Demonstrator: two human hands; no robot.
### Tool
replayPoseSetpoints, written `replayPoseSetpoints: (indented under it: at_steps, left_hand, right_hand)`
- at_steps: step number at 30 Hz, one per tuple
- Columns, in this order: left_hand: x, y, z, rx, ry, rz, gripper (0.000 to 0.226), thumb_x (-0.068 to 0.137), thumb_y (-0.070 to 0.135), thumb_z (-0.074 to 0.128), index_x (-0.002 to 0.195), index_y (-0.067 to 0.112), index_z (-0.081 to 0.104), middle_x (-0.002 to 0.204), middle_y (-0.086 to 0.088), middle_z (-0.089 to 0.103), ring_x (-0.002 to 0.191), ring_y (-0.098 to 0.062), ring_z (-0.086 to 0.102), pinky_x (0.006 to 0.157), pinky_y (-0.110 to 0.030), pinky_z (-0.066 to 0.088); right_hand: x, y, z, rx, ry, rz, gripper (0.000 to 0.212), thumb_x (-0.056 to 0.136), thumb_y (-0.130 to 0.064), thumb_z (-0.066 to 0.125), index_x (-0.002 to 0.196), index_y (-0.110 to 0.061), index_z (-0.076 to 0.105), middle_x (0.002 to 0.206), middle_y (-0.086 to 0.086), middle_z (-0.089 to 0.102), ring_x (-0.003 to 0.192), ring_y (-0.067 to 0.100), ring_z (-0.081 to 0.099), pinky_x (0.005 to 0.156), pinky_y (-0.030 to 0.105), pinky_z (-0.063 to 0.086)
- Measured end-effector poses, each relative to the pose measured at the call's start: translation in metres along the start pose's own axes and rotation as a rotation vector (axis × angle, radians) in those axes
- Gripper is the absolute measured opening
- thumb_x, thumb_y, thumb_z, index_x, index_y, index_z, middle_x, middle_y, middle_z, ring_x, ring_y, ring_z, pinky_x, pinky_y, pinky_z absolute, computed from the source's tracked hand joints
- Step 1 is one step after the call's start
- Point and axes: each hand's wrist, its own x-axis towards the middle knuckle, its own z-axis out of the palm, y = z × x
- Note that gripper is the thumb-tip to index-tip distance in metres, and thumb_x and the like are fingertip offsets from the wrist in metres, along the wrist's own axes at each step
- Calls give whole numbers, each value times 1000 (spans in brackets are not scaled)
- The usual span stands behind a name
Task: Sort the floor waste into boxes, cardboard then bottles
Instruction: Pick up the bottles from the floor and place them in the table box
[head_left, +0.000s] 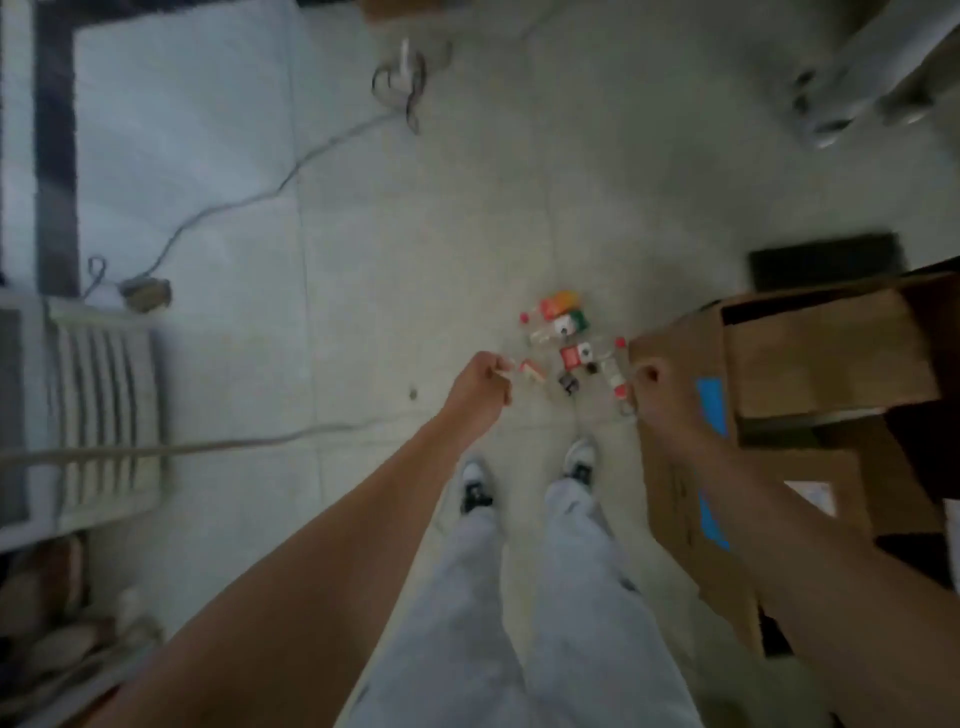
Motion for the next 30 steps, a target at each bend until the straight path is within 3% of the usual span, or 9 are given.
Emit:
replayPoseSetpoints:
  at_steps: [3,6,9,14,18,24,30]
  left_hand:
    - [36,-49,13,-115,70,-122,35,85,-5,31,94,16,58,69,0,59,60,-13,54,47,-21,34]
    - [79,-108,31,-235,102,-189,41,85,-11,26,95,11,58,74,-5,60,62,-15,56,55,-23,39]
    - [130,-174,50,-264,122,-255,37,86,-13,28,101,3,59,78,-9,61,63,-16,56,50,-13,43]
    - [222,-258,84,-252,81,-212,22,94,0,42,103,8,61,78,-4,64,65,-13,59,57,-18,42]
    - [291,-285,101,-235,76,-81,20,96,4,43,104,11,61,84,-3,65,69,-9,60,53,-8,42]
    - [374,-331,110,-138,57,-39,22,95,8,43,106,15,61,85,2,67,72,-9,62,61,-15,44]
    - [391,-380,113,-127,55,-62,22,96,8,43,107,14,61,88,0,67,71,-5,62,56,-5,42]
  right_hand:
    - [40,13,65,-49,-168,18,30,93,-17,51,121,-8,58,116,22,64,102,38,61,86,46,51]
    - [82,29,116,-155,-212,9,28,93,-18,52,119,-11,60,115,12,64,103,32,60,80,32,46]
    - [137,66,172,-226,-238,19,27,93,-18,52,117,-9,60,118,13,64,108,31,58,75,26,36]
    - [227,111,257,-396,-272,-90,32,90,-22,56,119,-10,59,113,12,64,101,32,61,74,29,43]
    - [286,130,319,-537,-234,-180,37,91,-27,61,122,-8,55,116,14,62,103,34,62,83,42,54]
    - [357,149,403,-716,-193,-283,43,88,-22,65,124,-4,50,125,18,54,115,35,54,87,41,48]
    - [398,173,455,-820,-148,-300,53,86,-18,63,131,1,42,131,21,47,121,37,47,96,42,42]
